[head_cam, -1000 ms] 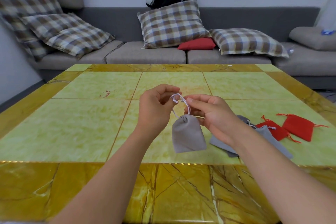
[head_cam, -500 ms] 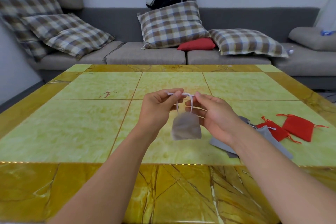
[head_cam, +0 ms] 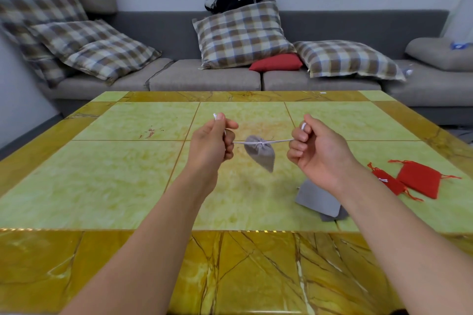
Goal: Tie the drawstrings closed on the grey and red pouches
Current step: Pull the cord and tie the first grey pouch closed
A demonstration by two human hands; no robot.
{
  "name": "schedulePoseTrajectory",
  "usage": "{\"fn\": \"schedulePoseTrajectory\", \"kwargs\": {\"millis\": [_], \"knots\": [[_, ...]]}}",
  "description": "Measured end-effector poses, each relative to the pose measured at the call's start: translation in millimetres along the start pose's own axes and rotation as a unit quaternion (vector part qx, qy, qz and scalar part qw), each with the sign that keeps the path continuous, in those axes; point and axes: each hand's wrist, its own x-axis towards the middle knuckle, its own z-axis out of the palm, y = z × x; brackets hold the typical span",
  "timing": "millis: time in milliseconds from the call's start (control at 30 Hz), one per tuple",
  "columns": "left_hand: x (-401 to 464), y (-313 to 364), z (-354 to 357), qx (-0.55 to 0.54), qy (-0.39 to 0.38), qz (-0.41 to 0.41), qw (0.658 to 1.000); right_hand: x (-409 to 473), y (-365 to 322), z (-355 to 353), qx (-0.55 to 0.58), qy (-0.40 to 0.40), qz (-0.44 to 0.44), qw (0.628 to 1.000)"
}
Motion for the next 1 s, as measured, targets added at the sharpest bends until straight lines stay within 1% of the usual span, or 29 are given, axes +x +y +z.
{"fn": "schedulePoseTrajectory", "kwargs": {"millis": [33, 100, 200, 300, 367, 433, 467, 500, 600, 667, 733, 767, 833, 867, 900, 933, 1000], "knots": [[0, -1, -1, 0.035, -0.001, 0.010, 0.999, -2, -1, 0, -0.035, 0.001, -0.002, 0.999], [0, -2, -5, 0.060, 0.001, 0.016, 0.998, -5, -1, 1, -0.108, 0.007, -0.019, 0.994], [3, 4, -5, 0.048, -0.007, 0.019, 0.999, -5, -2, 1, -0.187, 0.003, -0.068, 0.980], [5, 6, 0, 0.053, -0.006, 0.028, 0.998, -3, -6, -3, -0.231, 0.009, -0.090, 0.969], [6, 0, 2, 0.105, 0.002, 0.032, 0.994, -3, -4, -6, -0.268, 0.019, -0.096, 0.958], [4, -5, 0, 0.184, -0.010, 0.055, 0.981, -2, 1, -9, -0.315, 0.025, -0.097, 0.944], [2, -8, -3, 0.229, -0.030, 0.071, 0.970, -2, 4, -10, -0.355, 0.025, -0.097, 0.929], [0, -10, -6, 0.275, -0.052, 0.090, 0.956, -2, 7, -11, -0.415, 0.018, -0.102, 0.904], [-6, -15, -14, 0.404, -0.110, 0.152, 0.895, -6, 12, -11, -0.605, -0.033, -0.114, 0.787], [-7, -17, -16, 0.479, -0.124, 0.193, 0.847, -10, 14, -8, -0.674, -0.081, -0.103, 0.727], [-7, -18, -17, 0.536, -0.136, 0.212, 0.806, -10, 17, -8, -0.707, -0.110, -0.103, 0.691], [-6, -19, -17, 0.552, -0.149, 0.207, 0.794, -9, 19, -9, -0.720, -0.114, -0.105, 0.677], [-7, -21, -18, 0.566, -0.184, 0.188, 0.781, -8, 21, -11, -0.742, -0.119, -0.104, 0.652], [-8, -21, -17, 0.564, -0.199, 0.176, 0.782, -8, 21, -12, -0.743, -0.122, -0.098, 0.651], [-10, -21, -17, 0.554, -0.212, 0.163, 0.788, -8, 20, -12, -0.736, -0.124, -0.091, 0.659], [-11, -21, -15, 0.539, -0.221, 0.153, 0.798, -7, 19, -13, -0.723, -0.124, -0.086, 0.674], [-12, -21, -12, 0.500, -0.215, 0.143, 0.827, -4, 18, -15, -0.677, -0.123, -0.074, 0.721]]}}
